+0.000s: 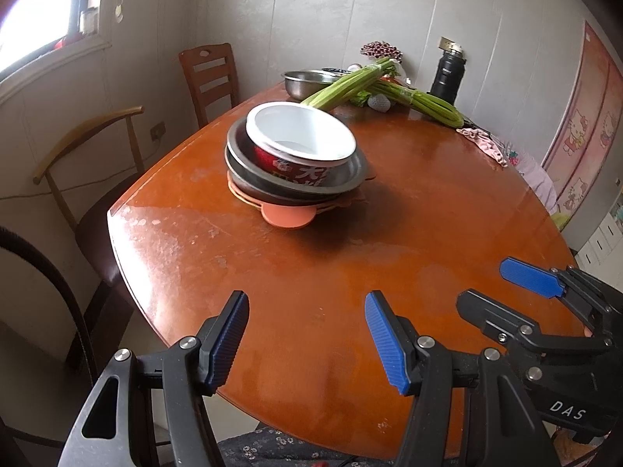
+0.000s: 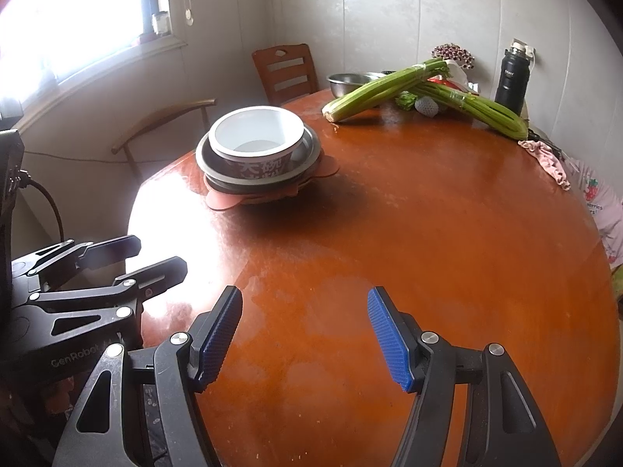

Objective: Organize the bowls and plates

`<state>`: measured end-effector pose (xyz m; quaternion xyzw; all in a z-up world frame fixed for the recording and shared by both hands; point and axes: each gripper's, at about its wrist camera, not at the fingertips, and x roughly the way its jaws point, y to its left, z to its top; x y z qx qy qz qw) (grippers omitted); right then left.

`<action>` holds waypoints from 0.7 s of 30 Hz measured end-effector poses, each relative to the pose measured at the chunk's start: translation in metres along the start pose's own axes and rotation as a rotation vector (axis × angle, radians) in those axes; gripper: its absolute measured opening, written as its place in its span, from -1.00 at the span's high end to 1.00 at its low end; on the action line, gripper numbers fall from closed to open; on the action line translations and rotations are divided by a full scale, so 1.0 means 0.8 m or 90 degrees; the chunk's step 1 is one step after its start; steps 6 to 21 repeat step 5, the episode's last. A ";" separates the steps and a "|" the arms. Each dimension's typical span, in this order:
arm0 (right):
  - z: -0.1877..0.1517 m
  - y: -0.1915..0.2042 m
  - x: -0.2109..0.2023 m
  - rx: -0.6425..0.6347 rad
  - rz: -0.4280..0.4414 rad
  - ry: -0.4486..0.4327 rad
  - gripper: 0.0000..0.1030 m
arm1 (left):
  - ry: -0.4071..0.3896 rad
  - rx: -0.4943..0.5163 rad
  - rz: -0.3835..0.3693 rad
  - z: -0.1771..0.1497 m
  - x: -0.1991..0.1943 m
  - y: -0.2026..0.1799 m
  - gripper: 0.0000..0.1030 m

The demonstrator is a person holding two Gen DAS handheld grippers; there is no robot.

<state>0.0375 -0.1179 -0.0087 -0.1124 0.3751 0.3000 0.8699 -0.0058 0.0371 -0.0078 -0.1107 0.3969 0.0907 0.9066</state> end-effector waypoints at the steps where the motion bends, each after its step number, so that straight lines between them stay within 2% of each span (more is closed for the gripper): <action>1: 0.001 0.000 0.002 0.000 0.002 0.002 -0.34 | 0.001 -0.005 0.001 0.001 0.003 0.004 -0.20; 5: 0.006 -0.004 0.014 0.010 0.010 0.008 -0.34 | 0.001 -0.028 0.014 0.012 0.014 0.030 -0.20; 21: 0.006 -0.004 0.014 0.010 0.010 0.008 -0.34 | 0.001 -0.028 0.014 0.012 0.014 0.030 -0.20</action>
